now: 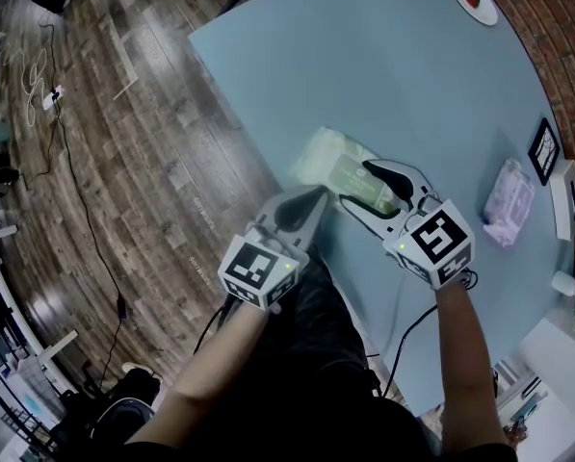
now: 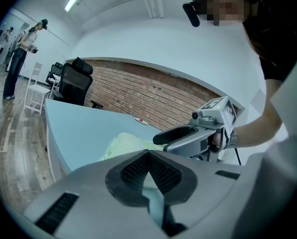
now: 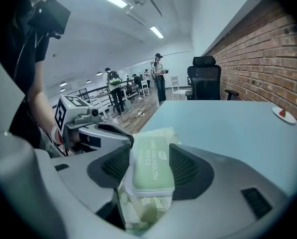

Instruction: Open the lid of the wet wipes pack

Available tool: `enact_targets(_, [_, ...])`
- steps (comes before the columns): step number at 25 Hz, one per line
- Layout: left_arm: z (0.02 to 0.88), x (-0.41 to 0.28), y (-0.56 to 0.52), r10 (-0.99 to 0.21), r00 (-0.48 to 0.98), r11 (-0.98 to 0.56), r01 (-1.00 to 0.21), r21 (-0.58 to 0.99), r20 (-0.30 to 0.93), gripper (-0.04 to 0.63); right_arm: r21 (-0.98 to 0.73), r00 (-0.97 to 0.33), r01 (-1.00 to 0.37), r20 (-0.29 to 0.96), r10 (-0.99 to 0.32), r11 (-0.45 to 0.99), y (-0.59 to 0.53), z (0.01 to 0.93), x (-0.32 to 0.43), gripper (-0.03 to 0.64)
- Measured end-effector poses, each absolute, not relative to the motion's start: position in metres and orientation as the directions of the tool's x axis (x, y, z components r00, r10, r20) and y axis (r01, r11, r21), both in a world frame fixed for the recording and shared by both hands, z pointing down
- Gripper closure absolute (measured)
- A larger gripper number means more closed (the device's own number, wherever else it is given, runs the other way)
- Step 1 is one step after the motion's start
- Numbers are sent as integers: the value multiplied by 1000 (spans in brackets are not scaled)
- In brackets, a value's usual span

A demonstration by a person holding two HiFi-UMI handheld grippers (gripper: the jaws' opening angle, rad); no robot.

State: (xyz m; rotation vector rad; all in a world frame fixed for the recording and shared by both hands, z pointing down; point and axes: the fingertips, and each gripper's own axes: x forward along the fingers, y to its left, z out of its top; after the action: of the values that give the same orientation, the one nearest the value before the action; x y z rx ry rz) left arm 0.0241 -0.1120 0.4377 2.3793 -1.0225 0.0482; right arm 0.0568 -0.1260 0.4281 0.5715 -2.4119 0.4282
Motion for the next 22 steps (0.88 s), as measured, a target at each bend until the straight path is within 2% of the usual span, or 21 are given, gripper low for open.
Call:
enact_targets(8, [437, 25, -113, -660, 712, -562, -679, 473, 237, 581, -262, -753, -490, 608, -252, 832, -129, 426, 59, 356])
enact_targets(10, [438, 25, -114, -661, 709, -558, -684, 470, 246, 581, -272, -741, -542, 602, -299, 795, -138, 427, 67, 358])
enact_targets(11, [440, 24, -113, -661, 707, -555, -686, 471, 251, 581, -262, -723, -585, 598, -346, 767, -145, 428, 74, 592])
enact_targets(13, [440, 23, -111, -661, 707, -551, -685, 477, 251, 581, -226, -701, -620, 589, -401, 752, -152, 429, 82, 604])
enact_targets(16, [440, 22, -112, -661, 710, -549, -679, 487, 244, 581, -169, -704, -591, 585, -403, 789, -146, 426, 78, 604])
enact_targets(17, [440, 21, -112, -661, 710, -548, -679, 489, 244, 581, -177, -719, -570, 580, -383, 803, -142, 425, 74, 596])
enact_targets(18, [440, 21, -113, -661, 709, -547, -679, 490, 245, 581, -178, -732, -544, 579, -360, 820, -137, 423, 69, 519])
enact_targets(19, [440, 20, -112, -661, 709, -545, -678, 493, 244, 581, -150, -734, -517, 584, -346, 843, -131, 421, 63, 405])
enact_targets(20, [440, 21, -112, -661, 710, -543, -676, 497, 243, 581, -91, -723, -491, 598, -346, 867, -126, 419, 59, 366])
enact_targets(22, [440, 21, -112, -663, 710, -539, -673, 506, 239, 581, 55, -672, -445, 639, -374, 894, -117, 420, 53, 345])
